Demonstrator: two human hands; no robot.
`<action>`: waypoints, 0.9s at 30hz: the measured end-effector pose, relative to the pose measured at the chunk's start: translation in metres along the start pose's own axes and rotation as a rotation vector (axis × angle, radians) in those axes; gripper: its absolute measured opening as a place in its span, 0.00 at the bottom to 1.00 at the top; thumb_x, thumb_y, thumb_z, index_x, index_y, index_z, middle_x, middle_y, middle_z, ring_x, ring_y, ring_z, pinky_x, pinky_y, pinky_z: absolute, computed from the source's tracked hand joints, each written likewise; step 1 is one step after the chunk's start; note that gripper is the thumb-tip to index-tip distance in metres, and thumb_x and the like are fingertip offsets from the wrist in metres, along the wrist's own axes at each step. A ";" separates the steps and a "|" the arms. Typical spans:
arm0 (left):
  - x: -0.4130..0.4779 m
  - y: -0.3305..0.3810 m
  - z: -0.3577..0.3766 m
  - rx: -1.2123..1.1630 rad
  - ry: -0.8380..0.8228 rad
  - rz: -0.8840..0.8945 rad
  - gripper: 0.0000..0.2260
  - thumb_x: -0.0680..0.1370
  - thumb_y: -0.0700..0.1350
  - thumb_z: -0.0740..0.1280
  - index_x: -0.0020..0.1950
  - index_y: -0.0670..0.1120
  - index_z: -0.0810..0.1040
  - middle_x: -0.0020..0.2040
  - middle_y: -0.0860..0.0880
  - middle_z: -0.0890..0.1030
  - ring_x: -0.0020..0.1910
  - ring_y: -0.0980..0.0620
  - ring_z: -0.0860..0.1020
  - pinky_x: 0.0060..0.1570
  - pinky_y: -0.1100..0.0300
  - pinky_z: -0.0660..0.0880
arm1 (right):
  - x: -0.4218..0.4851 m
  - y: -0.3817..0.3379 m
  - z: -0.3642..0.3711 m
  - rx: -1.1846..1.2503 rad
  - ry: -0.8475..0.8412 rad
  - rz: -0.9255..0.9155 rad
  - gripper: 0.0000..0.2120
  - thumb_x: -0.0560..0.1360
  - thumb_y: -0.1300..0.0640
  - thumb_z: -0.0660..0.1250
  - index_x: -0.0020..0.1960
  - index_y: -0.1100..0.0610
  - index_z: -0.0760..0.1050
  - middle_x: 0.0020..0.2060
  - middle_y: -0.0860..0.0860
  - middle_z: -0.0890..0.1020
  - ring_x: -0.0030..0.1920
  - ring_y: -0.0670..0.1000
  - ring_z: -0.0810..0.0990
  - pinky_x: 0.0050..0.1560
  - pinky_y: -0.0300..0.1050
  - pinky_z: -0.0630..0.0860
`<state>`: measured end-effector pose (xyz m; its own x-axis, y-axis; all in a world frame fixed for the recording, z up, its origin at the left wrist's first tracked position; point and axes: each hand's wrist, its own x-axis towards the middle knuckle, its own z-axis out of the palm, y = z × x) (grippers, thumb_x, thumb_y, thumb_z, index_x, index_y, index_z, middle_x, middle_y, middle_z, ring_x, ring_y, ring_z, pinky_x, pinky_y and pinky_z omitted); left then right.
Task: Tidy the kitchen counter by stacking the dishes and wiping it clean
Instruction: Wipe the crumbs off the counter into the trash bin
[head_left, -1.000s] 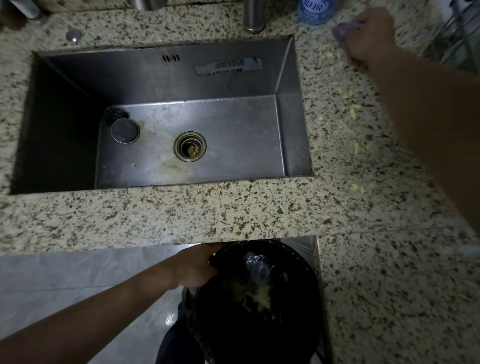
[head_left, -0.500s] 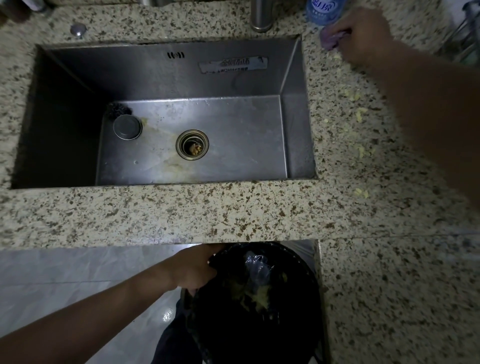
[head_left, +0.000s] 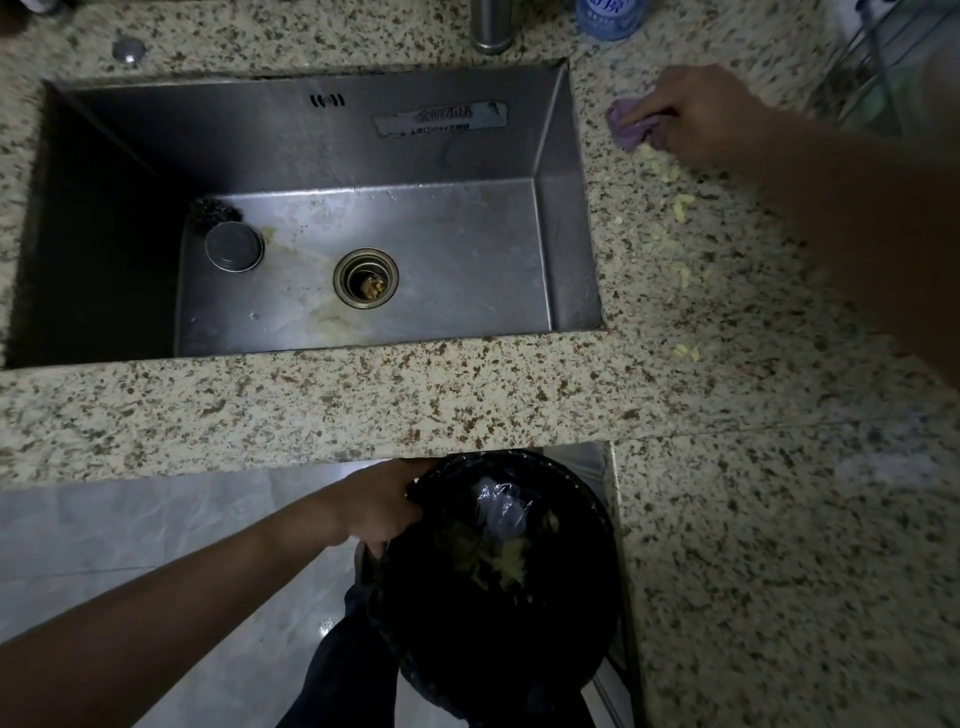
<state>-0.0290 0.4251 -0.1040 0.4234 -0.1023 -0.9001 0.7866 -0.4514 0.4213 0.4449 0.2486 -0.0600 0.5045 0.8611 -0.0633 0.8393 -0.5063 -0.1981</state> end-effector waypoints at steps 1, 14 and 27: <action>0.000 0.000 0.000 -0.005 0.000 -0.003 0.29 0.81 0.37 0.61 0.77 0.63 0.67 0.61 0.49 0.83 0.43 0.37 0.86 0.44 0.39 0.84 | -0.004 0.001 0.003 0.013 -0.003 -0.021 0.18 0.74 0.72 0.66 0.63 0.64 0.82 0.47 0.66 0.80 0.46 0.67 0.78 0.45 0.50 0.70; -0.007 0.010 0.004 -0.035 0.037 -0.047 0.27 0.82 0.34 0.62 0.77 0.57 0.68 0.61 0.48 0.79 0.47 0.39 0.86 0.47 0.37 0.83 | -0.069 -0.034 0.014 0.052 -0.048 0.042 0.19 0.76 0.68 0.63 0.64 0.60 0.82 0.48 0.64 0.77 0.47 0.65 0.76 0.45 0.53 0.73; -0.007 0.008 0.004 0.038 0.052 -0.044 0.29 0.82 0.36 0.63 0.81 0.55 0.63 0.65 0.48 0.75 0.52 0.42 0.84 0.47 0.42 0.84 | -0.124 -0.075 0.021 0.156 -0.052 0.089 0.18 0.76 0.70 0.66 0.60 0.57 0.84 0.44 0.62 0.76 0.42 0.57 0.73 0.42 0.44 0.64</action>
<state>-0.0273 0.4188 -0.0952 0.4128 -0.0360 -0.9101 0.7874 -0.4881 0.3764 0.3152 0.1803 -0.0578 0.5608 0.8165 -0.1372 0.7482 -0.5707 -0.3383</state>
